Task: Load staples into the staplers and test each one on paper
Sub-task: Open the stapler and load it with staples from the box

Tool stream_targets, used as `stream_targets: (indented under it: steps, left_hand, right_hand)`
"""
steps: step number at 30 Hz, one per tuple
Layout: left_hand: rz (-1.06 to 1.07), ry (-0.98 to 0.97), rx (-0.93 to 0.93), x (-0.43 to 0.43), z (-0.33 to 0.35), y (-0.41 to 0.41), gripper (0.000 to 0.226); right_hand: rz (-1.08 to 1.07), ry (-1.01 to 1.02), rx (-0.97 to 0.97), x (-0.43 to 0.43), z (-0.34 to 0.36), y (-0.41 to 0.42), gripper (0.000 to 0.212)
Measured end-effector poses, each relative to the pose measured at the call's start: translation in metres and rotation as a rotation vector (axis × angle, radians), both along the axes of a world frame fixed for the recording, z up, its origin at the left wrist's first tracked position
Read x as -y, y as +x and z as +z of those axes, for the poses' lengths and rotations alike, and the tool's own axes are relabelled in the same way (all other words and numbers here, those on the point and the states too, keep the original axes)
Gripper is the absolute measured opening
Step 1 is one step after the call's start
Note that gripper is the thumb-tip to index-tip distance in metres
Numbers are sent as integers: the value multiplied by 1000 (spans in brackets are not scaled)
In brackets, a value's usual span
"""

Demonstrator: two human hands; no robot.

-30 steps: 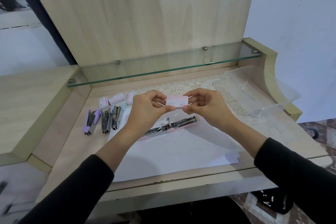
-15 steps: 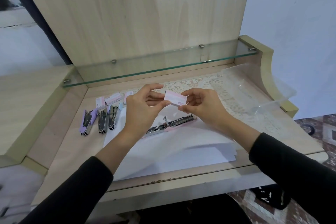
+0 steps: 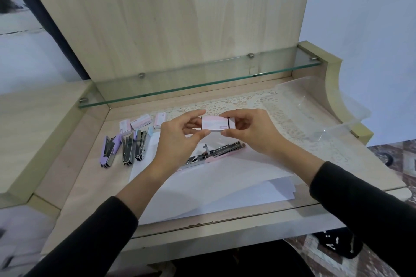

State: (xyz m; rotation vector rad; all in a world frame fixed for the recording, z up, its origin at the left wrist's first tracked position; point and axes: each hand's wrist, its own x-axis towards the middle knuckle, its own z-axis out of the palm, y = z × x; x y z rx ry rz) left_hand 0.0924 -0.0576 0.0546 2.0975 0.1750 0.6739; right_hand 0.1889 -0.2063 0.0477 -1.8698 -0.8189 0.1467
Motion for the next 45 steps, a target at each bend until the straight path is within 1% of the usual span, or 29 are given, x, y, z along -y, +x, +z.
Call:
stream_targets:
  steps: [2, 5, 7, 10, 13, 15, 17, 23, 27, 31, 34, 40, 45]
  left_hand:
    - [6, 33, -15, -1, -2, 1, 38]
    - [16, 205, -40, -4, -3, 3, 34]
    - [24, 281, -69, -7, -1, 5, 37]
    - [-19, 396, -146, -8, 5, 10, 43]
    - [-16, 492, -209, -8, 10, 16, 40]
    - [-21, 491, -208, -11, 12, 19, 38]
    - [-22, 467, -207, -14, 12, 20, 37]
    - [-40, 443, -253, -26, 7, 31, 39]
    - [-46, 425, -326, -36, -2, 40, 38]
    - [-57, 385, -408, -41, -14, 43, 37]
    - [-59, 405, -426, -44, -22, 42, 35]
    - [-41, 364, -405, -47, -29, 41, 36]
    - [-25, 351, -371, -47, -32, 39, 37]
  right_hand:
    - [2, -5, 14, 0, 0, 0, 33]
    - [-7, -10, 27, 1, -1, 2, 34]
    - [4, -6, 14, 2, 0, 1, 35]
    - [28, 2, 3, 1, 1, -2, 34]
    - [14, -15, -11, 0, 1, 1, 40]
    - [-1, -32, -7, 0, 2, 5, 44]
    - [-2, -55, 23, 0, 5, 9, 44]
    - [22, -146, 24, -7, 4, 24, 31]
    - [30, -220, 12, -12, -3, 34, 28]
    - [21, -320, 59, -13, -14, 41, 26]
    - [-6, -372, 106, -13, -19, 44, 25]
    - [-7, -278, 116, -14, -23, 47, 12]
    - [5, -313, 119, -15, -23, 45, 10]
